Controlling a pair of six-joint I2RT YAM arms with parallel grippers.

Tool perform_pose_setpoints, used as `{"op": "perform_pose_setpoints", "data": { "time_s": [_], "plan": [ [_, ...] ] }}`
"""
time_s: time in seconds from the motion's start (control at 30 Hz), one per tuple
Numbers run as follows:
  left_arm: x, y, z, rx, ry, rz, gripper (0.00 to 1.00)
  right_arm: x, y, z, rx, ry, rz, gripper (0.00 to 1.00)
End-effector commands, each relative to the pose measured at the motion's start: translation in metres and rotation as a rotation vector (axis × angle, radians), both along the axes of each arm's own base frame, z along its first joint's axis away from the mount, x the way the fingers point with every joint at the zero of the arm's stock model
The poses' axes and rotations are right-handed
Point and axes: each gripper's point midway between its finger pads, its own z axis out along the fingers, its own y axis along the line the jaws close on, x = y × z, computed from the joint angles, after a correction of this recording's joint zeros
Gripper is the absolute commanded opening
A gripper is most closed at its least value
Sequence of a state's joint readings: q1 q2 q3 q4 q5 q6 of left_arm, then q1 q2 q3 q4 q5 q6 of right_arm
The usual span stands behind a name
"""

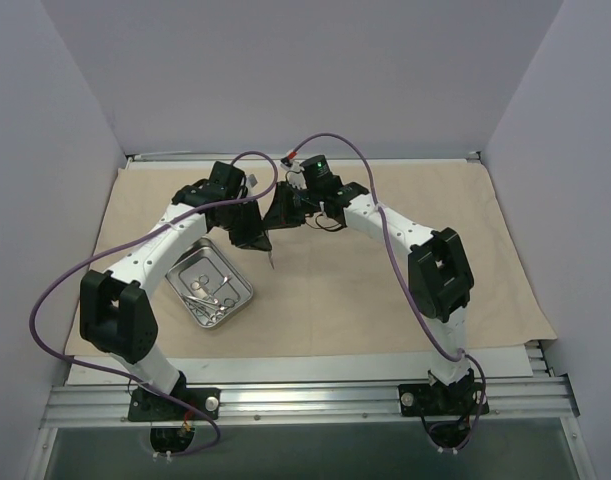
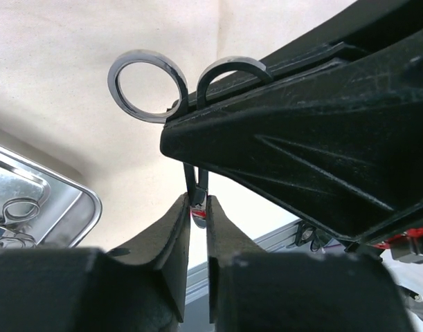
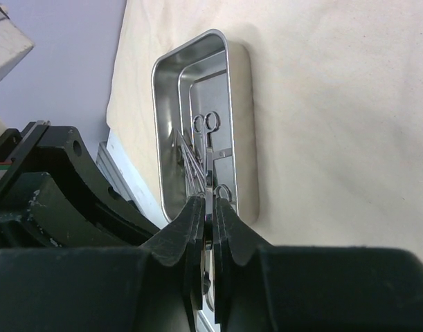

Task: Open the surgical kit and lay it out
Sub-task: Place the medical item in the surgical kit.

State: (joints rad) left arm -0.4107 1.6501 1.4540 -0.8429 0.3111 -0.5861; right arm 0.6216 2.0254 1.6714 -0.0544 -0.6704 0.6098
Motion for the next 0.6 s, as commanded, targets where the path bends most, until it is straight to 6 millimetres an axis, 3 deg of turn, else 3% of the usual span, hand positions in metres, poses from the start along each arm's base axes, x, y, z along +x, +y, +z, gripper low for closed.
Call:
{"op": "perform_pose_setpoints", "data": {
  "time_s": [0.0,0.07,0.2,0.4,0.57],
  "plan": [
    [0.009,-0.001,0.021,-0.028,-0.079,-0.017,0.21,0.0,-0.006,0.007,0.008,-0.021,0.0,0.0],
    [0.01,0.001,0.021,-0.03,-0.079,-0.01,0.36,0.0,-0.008,0.008,0.008,-0.024,-0.004,0.0],
    [0.013,0.01,0.022,-0.026,-0.084,0.011,0.48,0.004,-0.021,0.003,0.001,-0.005,-0.04,0.0],
    [0.015,0.043,0.021,-0.01,-0.076,0.082,0.53,0.012,-0.058,-0.009,-0.031,0.034,-0.098,0.0],
    [0.002,0.1,-0.019,0.115,0.092,0.209,0.51,0.008,-0.097,-0.034,-0.02,0.13,-0.171,0.0]
  ]
}}
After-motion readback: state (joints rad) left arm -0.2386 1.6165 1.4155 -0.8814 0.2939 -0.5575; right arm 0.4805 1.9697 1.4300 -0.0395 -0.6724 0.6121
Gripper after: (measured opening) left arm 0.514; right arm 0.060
